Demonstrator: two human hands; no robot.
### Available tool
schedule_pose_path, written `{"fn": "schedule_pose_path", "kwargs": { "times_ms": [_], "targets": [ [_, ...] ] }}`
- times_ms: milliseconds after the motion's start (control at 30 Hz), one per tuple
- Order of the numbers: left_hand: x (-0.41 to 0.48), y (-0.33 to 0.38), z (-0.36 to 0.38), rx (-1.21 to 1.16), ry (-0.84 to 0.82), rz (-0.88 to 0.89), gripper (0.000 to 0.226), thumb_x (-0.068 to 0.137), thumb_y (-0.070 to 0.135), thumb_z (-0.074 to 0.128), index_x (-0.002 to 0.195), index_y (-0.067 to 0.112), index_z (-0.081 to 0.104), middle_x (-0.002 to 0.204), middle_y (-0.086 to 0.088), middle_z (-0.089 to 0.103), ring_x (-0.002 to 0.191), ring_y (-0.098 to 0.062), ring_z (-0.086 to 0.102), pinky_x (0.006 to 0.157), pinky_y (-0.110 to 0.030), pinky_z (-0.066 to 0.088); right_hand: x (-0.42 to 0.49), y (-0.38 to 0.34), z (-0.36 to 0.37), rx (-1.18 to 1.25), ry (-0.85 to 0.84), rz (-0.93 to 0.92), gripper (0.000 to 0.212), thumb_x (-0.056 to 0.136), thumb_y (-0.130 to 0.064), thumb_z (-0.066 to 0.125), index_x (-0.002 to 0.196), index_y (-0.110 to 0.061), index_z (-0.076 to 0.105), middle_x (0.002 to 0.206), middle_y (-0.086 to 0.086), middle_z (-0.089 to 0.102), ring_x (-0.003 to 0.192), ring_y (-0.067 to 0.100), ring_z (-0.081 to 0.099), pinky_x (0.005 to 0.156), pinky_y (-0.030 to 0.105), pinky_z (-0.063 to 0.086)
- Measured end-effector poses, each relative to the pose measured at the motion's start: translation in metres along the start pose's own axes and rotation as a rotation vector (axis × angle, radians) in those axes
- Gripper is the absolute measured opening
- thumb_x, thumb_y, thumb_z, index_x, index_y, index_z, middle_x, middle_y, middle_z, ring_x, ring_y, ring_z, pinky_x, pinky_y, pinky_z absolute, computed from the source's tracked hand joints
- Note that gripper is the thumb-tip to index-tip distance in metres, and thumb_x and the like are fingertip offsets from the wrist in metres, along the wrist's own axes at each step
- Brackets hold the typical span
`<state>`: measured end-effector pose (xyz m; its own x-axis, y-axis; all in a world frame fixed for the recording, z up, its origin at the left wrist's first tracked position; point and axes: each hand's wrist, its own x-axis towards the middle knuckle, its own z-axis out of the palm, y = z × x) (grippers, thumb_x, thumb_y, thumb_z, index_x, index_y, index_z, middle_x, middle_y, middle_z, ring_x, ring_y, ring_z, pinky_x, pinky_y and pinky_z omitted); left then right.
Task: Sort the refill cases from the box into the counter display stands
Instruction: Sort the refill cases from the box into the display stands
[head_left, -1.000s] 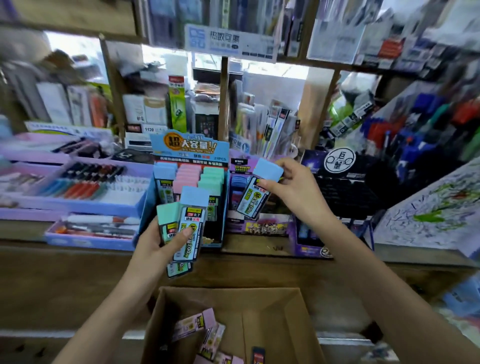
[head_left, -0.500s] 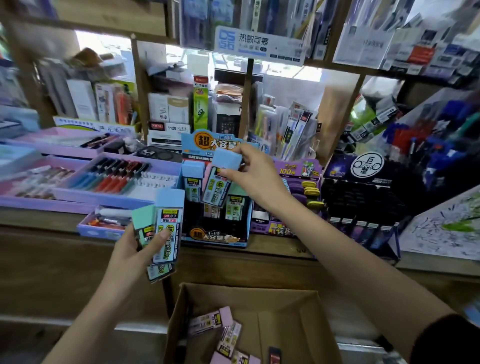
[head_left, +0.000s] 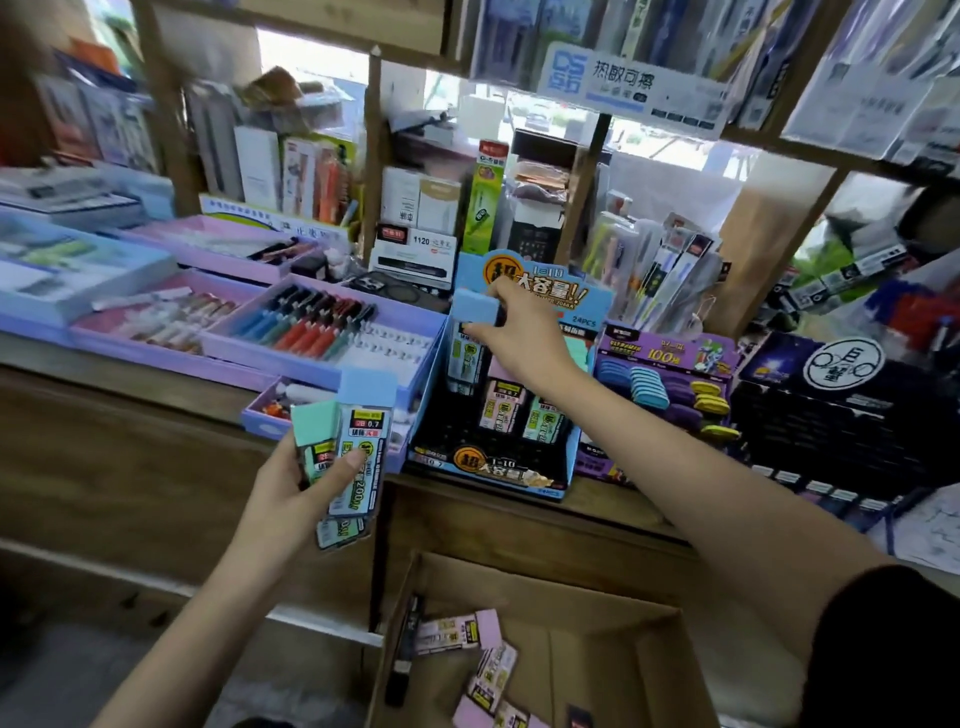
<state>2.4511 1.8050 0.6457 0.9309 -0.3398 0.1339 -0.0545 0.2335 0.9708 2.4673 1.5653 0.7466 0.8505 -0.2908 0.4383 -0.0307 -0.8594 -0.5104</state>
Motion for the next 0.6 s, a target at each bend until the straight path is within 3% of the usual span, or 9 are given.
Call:
{"fn": "schedule_pose_path", "kwargs": {
  "times_ms": [200, 367, 467, 600],
  "targets": [
    [0.002, -0.003, 0.002, -0.016, -0.005, -0.029, 0.028, 0.075, 0.022, 0.066, 0.103, 0.025, 0.062, 0.092, 0.006, 0.074, 0.077, -0.012, 0.071, 0.055, -0.019, 0.054, -0.006, 0.005, 0.009, -0.15, -0.084, -0.079, 0.023, 0.082, -0.026, 0.069, 0.096, -0.017, 0.054, 0.082, 0.001, 0.059, 0.075, 0.027, 0.057, 0.064, 0.031, 0.035],
    [0.004, -0.004, 0.007, -0.024, -0.019, -0.048, 0.034, 0.071, 0.027, 0.066, 0.104, 0.022, 0.061, 0.094, 0.002, 0.074, 0.079, -0.015, 0.071, 0.056, -0.022, 0.055, -0.004, 0.005, 0.007, -0.145, -0.125, -0.058, 0.027, 0.08, -0.027, 0.071, 0.098, -0.018, 0.053, 0.094, 0.008, 0.065, 0.084, 0.029, 0.056, 0.068, 0.035, 0.042],
    [0.004, -0.003, 0.01, -0.033, -0.029, -0.05, 0.032, 0.073, 0.025, 0.066, 0.104, 0.022, 0.061, 0.094, 0.003, 0.074, 0.08, -0.015, 0.071, 0.056, -0.021, 0.055, -0.006, 0.006, 0.01, -0.311, -0.082, -0.169, 0.033, 0.082, -0.03, 0.069, 0.107, -0.014, 0.053, 0.098, 0.009, 0.062, 0.087, 0.026, 0.05, 0.068, 0.034, 0.031],
    [0.003, -0.003, 0.013, -0.026, -0.031, -0.045, 0.03, 0.078, 0.02, 0.065, 0.108, 0.019, 0.061, 0.095, 0.001, 0.074, 0.081, -0.016, 0.071, 0.058, -0.021, 0.055, -0.007, 0.014, 0.02, -0.594, -0.013, -0.328, 0.046, 0.084, -0.03, 0.067, 0.124, -0.013, 0.049, 0.118, 0.008, 0.051, 0.109, 0.027, 0.043, 0.085, 0.035, 0.033]
  ]
}}
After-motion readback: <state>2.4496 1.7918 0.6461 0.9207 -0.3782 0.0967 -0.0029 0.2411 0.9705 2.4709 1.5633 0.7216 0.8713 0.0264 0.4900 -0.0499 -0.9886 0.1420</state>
